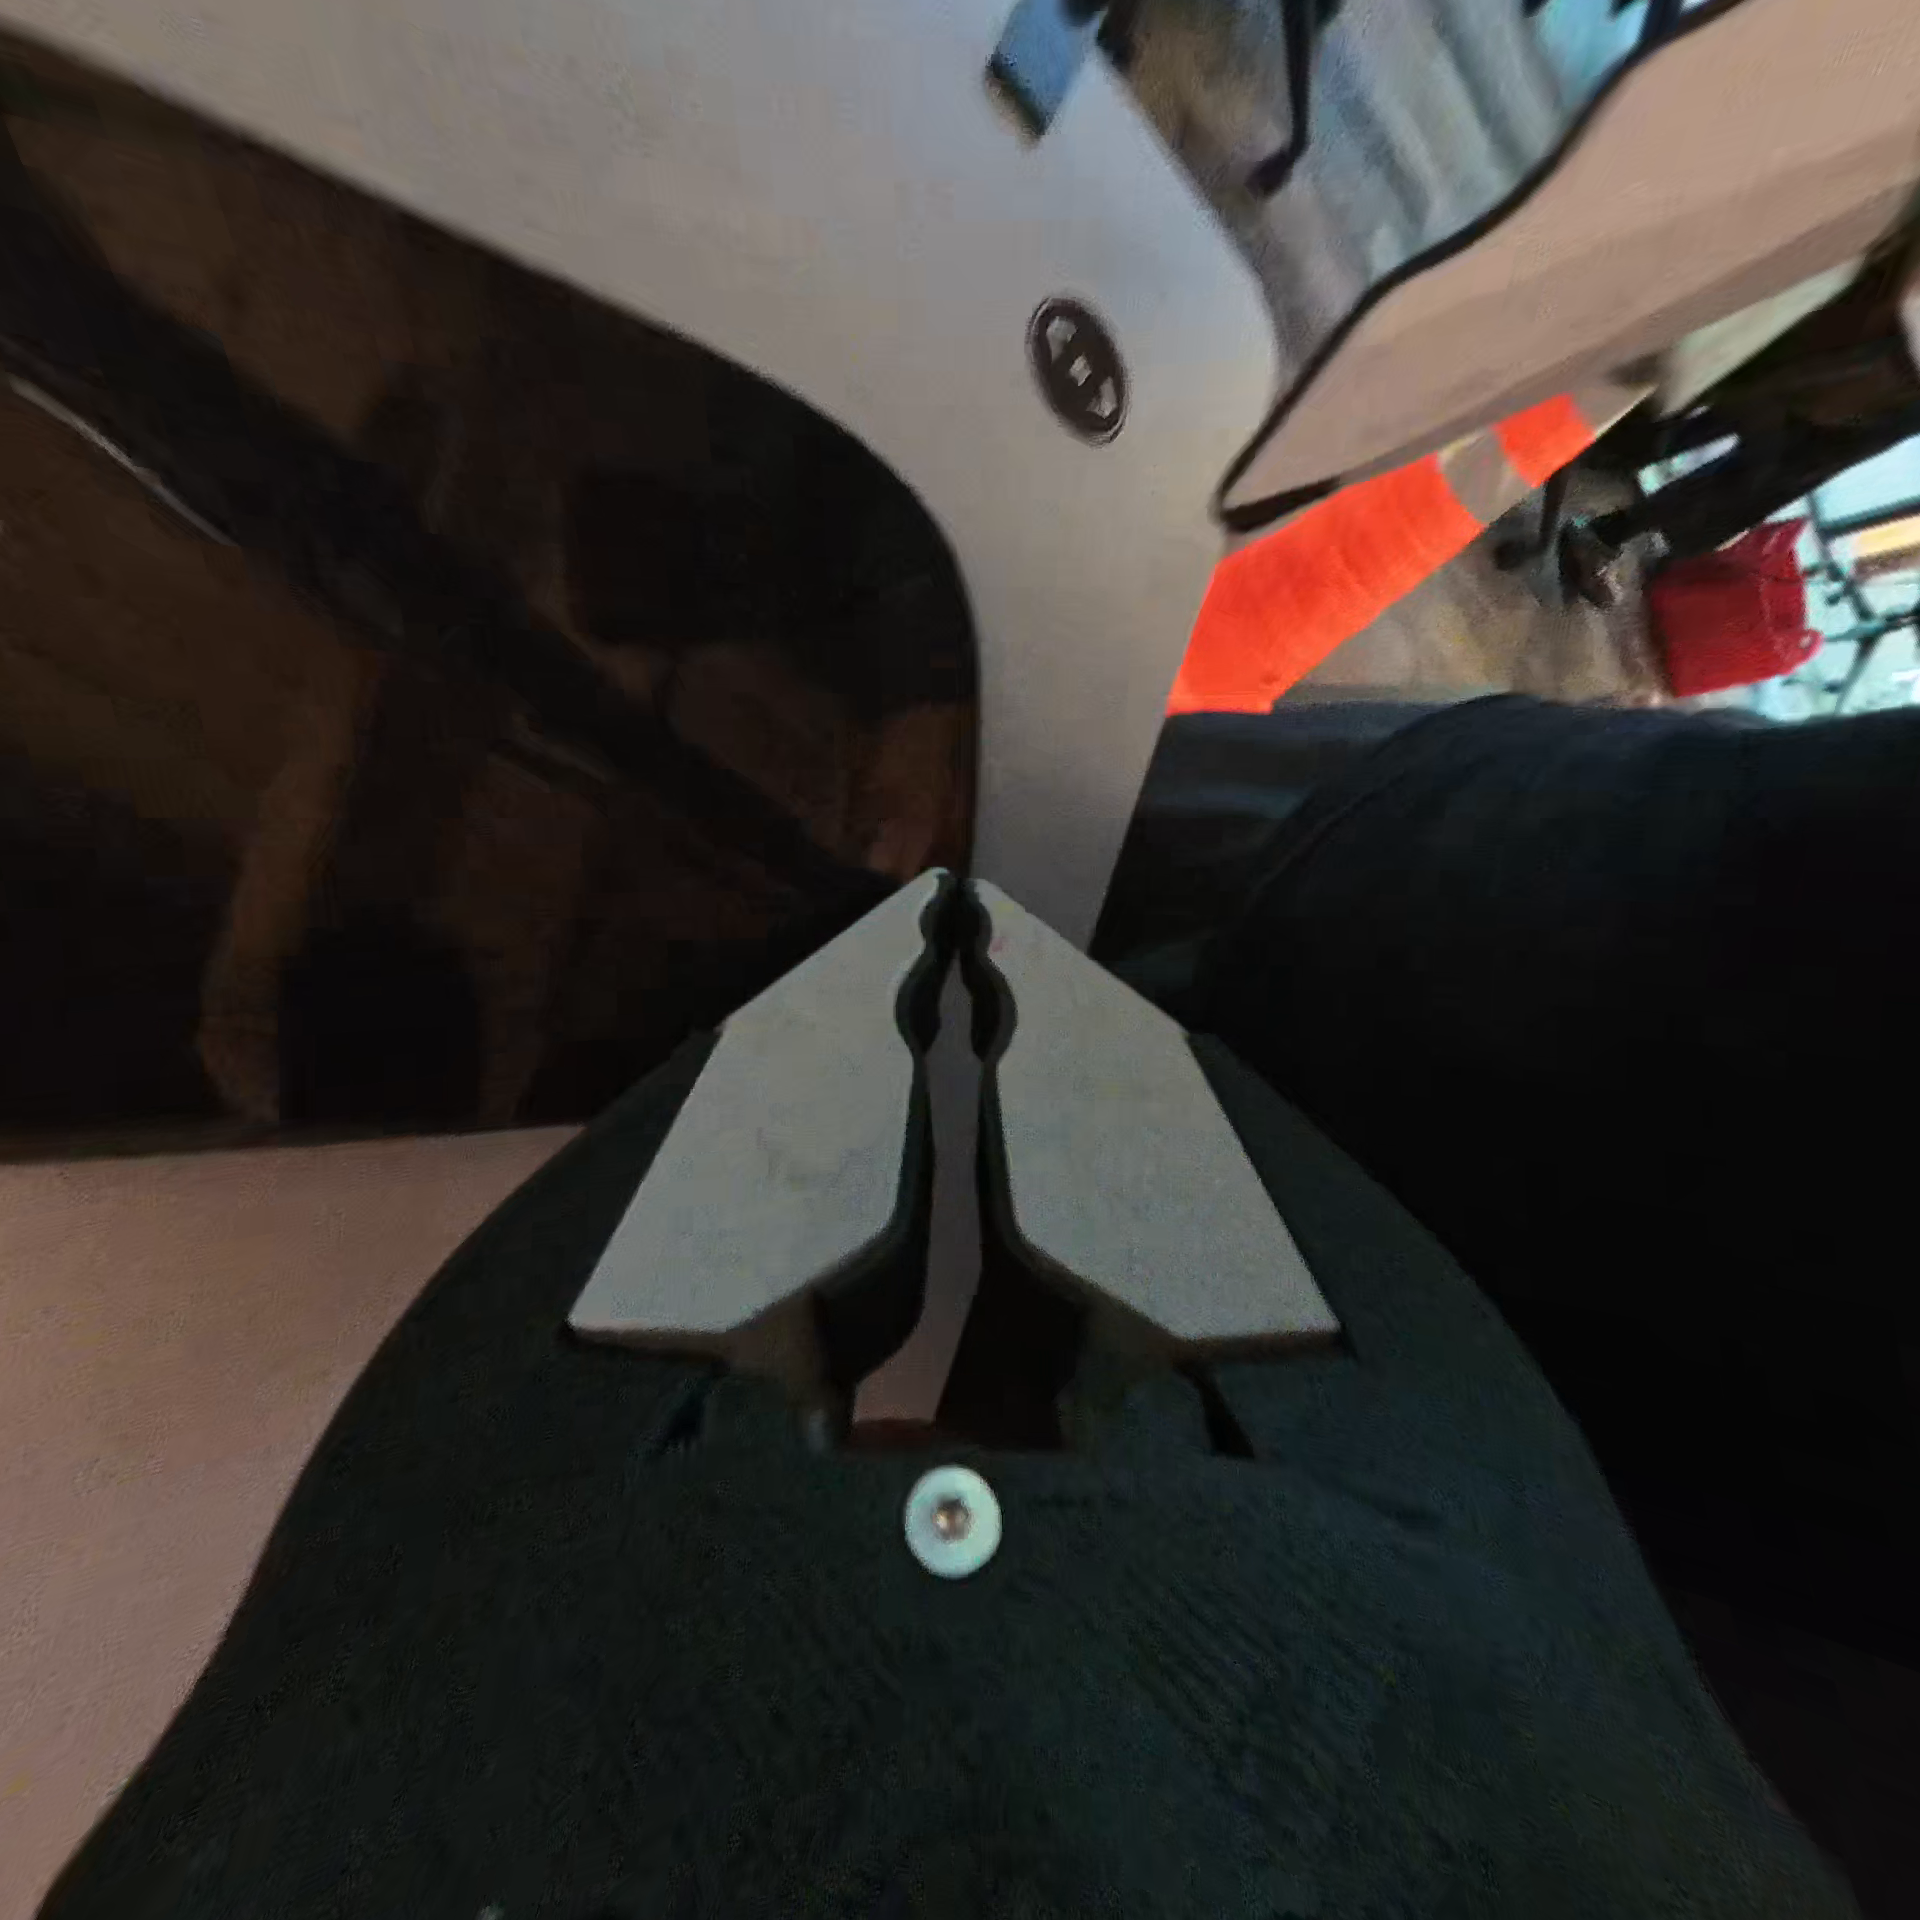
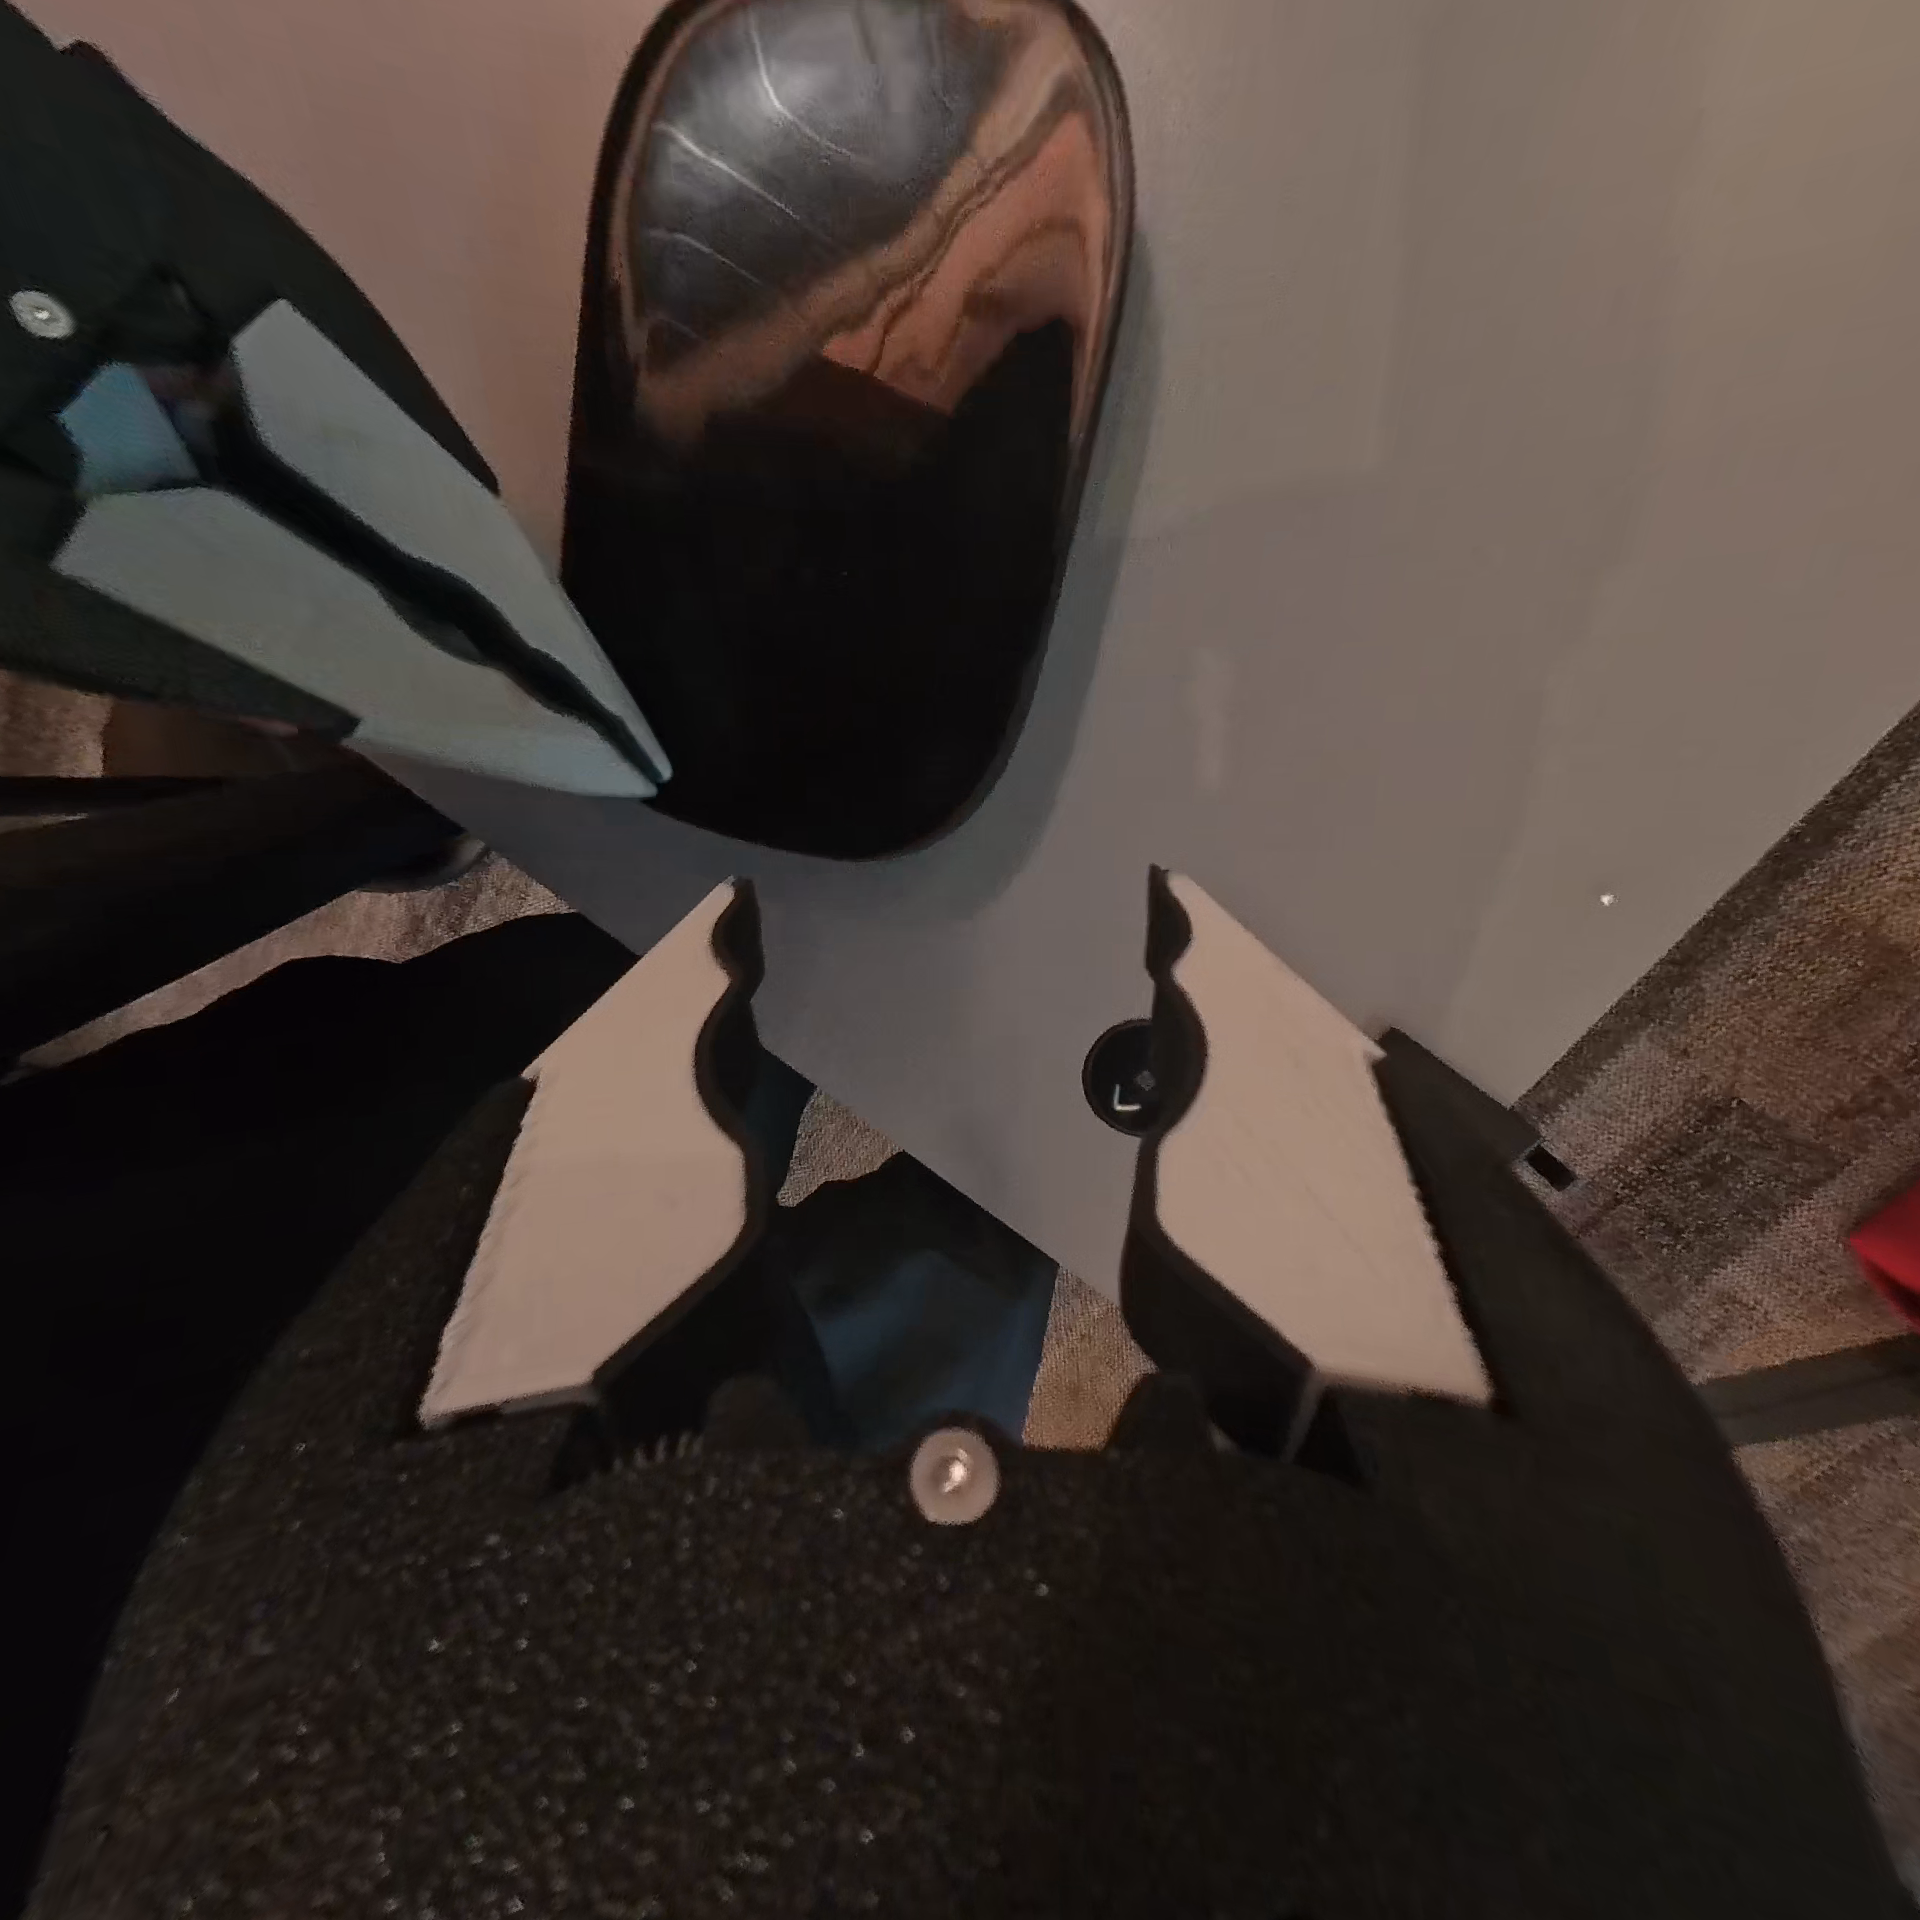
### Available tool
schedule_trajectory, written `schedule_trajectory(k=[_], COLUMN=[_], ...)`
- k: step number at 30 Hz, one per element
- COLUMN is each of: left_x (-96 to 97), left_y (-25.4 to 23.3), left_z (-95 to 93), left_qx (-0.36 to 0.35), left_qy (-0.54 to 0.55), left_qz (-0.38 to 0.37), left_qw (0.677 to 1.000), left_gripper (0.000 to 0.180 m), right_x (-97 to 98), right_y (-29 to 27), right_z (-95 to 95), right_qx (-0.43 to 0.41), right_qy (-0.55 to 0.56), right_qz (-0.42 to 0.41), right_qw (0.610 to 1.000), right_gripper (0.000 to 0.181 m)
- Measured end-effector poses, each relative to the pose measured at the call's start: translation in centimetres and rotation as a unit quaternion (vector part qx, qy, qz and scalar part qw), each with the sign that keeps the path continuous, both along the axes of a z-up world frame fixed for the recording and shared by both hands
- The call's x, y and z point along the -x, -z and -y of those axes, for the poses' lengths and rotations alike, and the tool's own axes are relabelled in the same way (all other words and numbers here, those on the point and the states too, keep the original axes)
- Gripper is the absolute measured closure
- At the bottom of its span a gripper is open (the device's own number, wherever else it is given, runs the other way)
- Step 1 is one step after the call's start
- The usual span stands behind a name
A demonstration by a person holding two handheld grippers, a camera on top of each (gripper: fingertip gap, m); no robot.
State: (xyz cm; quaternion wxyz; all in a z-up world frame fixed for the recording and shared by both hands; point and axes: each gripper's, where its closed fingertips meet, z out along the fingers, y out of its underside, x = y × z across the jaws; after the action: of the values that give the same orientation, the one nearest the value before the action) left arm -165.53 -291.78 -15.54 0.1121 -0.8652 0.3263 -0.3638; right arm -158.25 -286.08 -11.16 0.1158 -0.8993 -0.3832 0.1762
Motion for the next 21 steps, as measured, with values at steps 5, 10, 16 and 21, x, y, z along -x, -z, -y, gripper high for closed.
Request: schedule_trajectory(k=[5,10,16,21], left_x=[2.3,5.8,5.6,5.6], left_y=[-1.9,0.2,1.2,1.2], left_z=[-3.3,-5.7,-5.2,-5.1], left_qx=[-0.134,-0.162,-0.159,-0.152], left_qy=[-0.065,-0.079,-0.08,-0.089], left_qz=[-0.048,-0.136,-0.144,-0.135], left_qw=[0.988,0.974,0.973,0.975], left_gripper=[0.18,0.18,0.18,0.18], right_x=[0.6,3.8,9.1,13.2], right_y=[1.3,3.0,3.5,5.4], right_z=[1.2,1.3,-3.3,-6.1], right_qx=[0.011,-0.006,-0.052,-0.062], right_qy=[-0.029,-0.081,-0.124,-0.158], right_qz=[-0.014,-0.052,-0.045,-0.024], right_qw=[0.999,0.995,0.99,0.985], right_gripper=[0.143,0.181,0.181,0.181])
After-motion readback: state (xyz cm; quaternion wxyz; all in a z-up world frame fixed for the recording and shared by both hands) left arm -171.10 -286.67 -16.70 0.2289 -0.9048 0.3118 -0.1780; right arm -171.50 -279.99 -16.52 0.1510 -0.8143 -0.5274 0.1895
